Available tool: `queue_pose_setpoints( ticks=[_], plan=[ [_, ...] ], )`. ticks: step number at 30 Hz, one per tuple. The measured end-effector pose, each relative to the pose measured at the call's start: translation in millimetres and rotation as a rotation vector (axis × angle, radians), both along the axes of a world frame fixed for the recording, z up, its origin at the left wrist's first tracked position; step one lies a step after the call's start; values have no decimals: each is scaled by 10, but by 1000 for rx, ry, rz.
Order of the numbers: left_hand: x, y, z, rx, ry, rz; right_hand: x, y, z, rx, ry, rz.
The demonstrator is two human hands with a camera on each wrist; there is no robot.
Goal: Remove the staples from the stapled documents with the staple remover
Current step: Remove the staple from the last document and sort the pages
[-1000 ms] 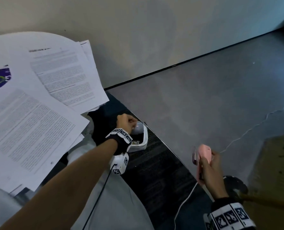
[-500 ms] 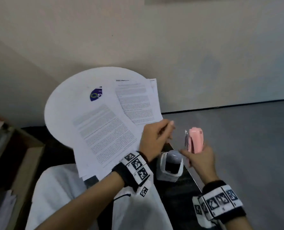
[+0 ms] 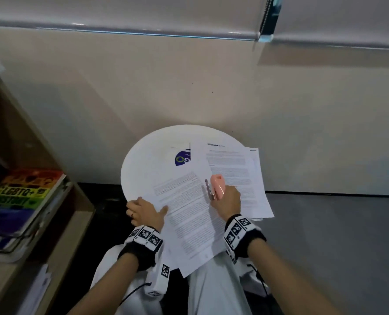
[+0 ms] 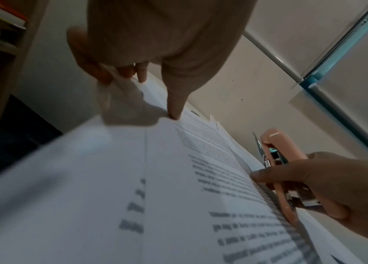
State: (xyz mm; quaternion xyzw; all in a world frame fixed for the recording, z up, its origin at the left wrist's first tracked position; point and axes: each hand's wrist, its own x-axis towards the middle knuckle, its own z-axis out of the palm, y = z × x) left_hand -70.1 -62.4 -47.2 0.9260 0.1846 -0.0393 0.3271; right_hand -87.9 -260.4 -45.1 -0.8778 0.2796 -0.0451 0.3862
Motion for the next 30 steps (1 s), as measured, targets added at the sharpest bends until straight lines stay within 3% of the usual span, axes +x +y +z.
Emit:
queue_pose_setpoints(
  ticks=[5,16,20,25,30],
  plan=[
    [11,-93,-69,-44,-18,17,-41,101,-1,-99,-27,-32],
    [-252,-25,-127,-210,-186,84,-43,-38,44,61,57,-177],
    [-427,100,-227,-459,-136,126,-57,-57,39,109,38,-192],
    [-438,245,-186,-488,-178,128,-147,-211,59,147,-61,-333],
    [-417,279,-186,-500,-162,150,-239,-250,75,170,34,-301]
  ],
)
